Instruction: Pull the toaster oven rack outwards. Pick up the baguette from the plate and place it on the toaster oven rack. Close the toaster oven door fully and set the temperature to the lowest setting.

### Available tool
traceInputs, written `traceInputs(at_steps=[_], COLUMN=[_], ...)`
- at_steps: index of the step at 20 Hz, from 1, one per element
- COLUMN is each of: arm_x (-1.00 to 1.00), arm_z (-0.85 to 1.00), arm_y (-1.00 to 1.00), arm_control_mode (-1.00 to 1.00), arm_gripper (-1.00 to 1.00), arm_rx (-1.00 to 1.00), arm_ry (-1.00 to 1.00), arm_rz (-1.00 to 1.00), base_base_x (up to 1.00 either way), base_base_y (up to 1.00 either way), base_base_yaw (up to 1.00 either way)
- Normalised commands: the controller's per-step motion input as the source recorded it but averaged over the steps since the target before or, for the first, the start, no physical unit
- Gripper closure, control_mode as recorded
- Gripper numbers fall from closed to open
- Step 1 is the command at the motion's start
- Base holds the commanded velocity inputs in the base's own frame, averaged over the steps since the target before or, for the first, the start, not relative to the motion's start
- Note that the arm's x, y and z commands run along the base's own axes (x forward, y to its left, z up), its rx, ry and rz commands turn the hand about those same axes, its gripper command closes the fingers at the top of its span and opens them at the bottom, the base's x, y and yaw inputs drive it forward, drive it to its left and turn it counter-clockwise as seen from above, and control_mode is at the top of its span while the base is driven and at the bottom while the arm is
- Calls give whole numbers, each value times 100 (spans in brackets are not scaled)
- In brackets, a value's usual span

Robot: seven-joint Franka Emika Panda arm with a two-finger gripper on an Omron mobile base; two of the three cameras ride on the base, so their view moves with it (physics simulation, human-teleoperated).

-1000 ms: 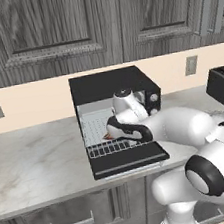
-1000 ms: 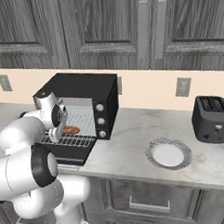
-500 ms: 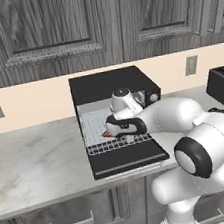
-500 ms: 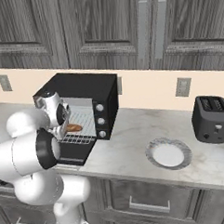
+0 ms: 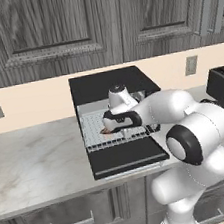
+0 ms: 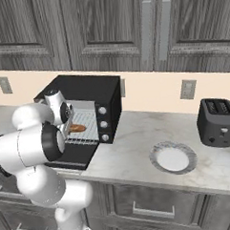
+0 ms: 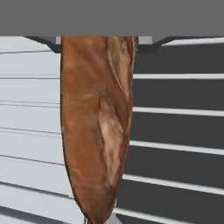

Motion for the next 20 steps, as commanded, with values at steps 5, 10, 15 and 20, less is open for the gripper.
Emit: traceInputs(at_steps=[5,10,15,20], arm_x=[-3,-17,-36,-74], arm_z=[0,0,16,50], arm_y=[0,0,0,-4], arm_control_mode=[-100,-100,-100,-100], arm_gripper=[-100,-100,-100,-100], arm_rx=[1,0,3,11], arm_ry=[-18,-36,-46,-50], arm_rz=[-2,-4,-4,-1], base_base_x=[0,0,0,0], base_base_y=[0,0,0,0], base_base_yaw=[0,0,0,0])
